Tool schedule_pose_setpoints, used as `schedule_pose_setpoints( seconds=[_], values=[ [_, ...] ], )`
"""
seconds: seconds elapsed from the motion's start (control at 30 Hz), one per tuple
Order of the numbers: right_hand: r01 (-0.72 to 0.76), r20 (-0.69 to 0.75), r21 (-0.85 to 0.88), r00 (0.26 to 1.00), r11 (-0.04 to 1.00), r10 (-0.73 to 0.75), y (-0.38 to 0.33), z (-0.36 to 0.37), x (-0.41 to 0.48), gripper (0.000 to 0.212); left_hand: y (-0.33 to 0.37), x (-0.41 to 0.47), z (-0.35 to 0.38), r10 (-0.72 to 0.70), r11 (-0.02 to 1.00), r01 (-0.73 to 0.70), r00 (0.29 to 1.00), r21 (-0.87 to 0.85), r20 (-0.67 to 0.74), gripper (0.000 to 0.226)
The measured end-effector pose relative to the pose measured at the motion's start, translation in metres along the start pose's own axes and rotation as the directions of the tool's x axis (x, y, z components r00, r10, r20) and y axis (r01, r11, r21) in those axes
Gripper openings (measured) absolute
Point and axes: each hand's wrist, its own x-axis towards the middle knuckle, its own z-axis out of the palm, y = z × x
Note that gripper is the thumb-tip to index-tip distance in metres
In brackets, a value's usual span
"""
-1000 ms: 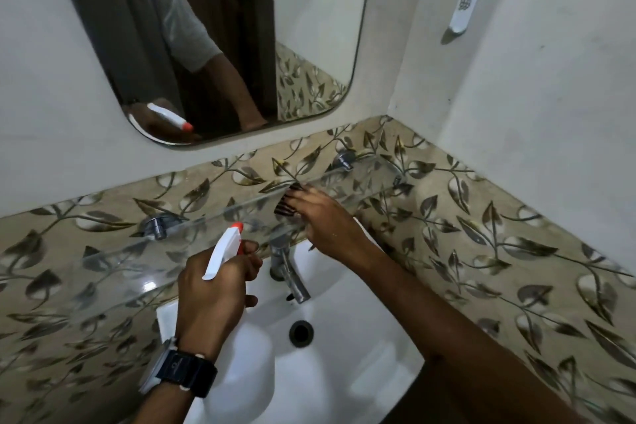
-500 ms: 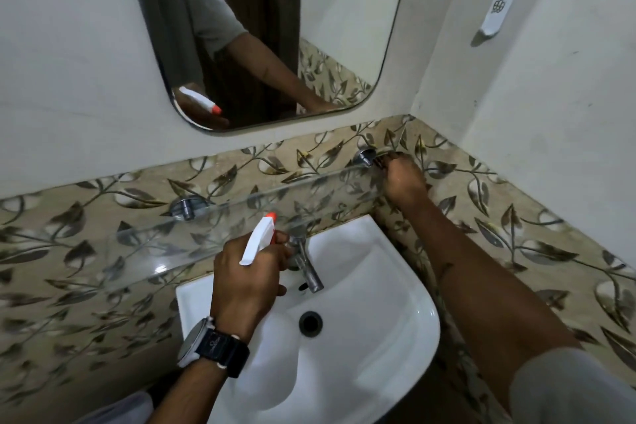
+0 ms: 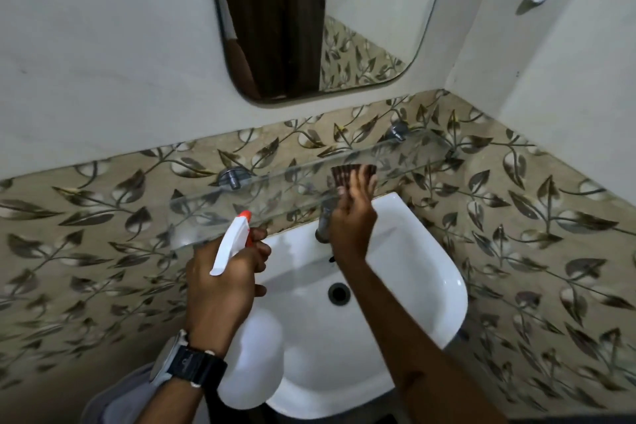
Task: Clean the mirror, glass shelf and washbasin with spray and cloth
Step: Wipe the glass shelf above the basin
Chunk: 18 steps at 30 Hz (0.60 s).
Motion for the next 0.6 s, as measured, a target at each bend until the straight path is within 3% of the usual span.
schedule_pose_setpoints(
  seconds=[0.13, 0.2, 0.23, 0.33, 0.5, 0.57, 0.6],
  values=[
    [0.073, 0.17, 0.162, 0.98, 0.984, -0.101, -0.042, 0.05, -0.103, 0.04, -0.001, -0.009, -0.046, 0.028, 0.998, -0.021, 0.993, 0.06, -0.118, 0.048],
    [0.129, 0.266, 0.215, 0.946, 0.968, -0.185, -0.054, 0.072, -0.144, 0.043, -0.008, -0.008, -0.071, 0.043, 0.992, -0.022, 0.984, 0.123, -0.175, 0.023],
    [0.146, 0.318, 0.248, 0.922, 0.958, -0.223, -0.06, 0.081, -0.161, 0.046, -0.012, -0.007, -0.084, 0.047, 0.987, -0.014, 0.979, 0.163, -0.198, 0.016],
    [0.151, 0.467, 0.327, 0.833, 0.933, -0.299, -0.076, 0.096, -0.199, 0.051, -0.021, -0.007, -0.113, 0.083, 0.976, -0.026, 0.962, 0.214, -0.261, 0.03],
    [0.23, 0.603, 0.357, 0.683, 0.905, -0.411, -0.083, 0.081, -0.204, 0.038, -0.033, -0.01, -0.137, 0.107, 0.968, -0.039, 0.958, 0.248, -0.267, 0.033],
    [0.212, 0.688, 0.297, 0.629, 0.931, -0.362, -0.07, 0.068, -0.203, 0.048, -0.041, -0.011, -0.139, 0.088, 0.973, -0.024, 0.958, 0.232, -0.271, 0.032],
    [0.136, 0.714, 0.248, 0.644, 0.959, -0.275, -0.061, 0.061, -0.205, 0.047, -0.044, -0.012, -0.138, 0.063, 0.976, -0.001, 0.959, 0.218, -0.278, 0.029]
  ],
)
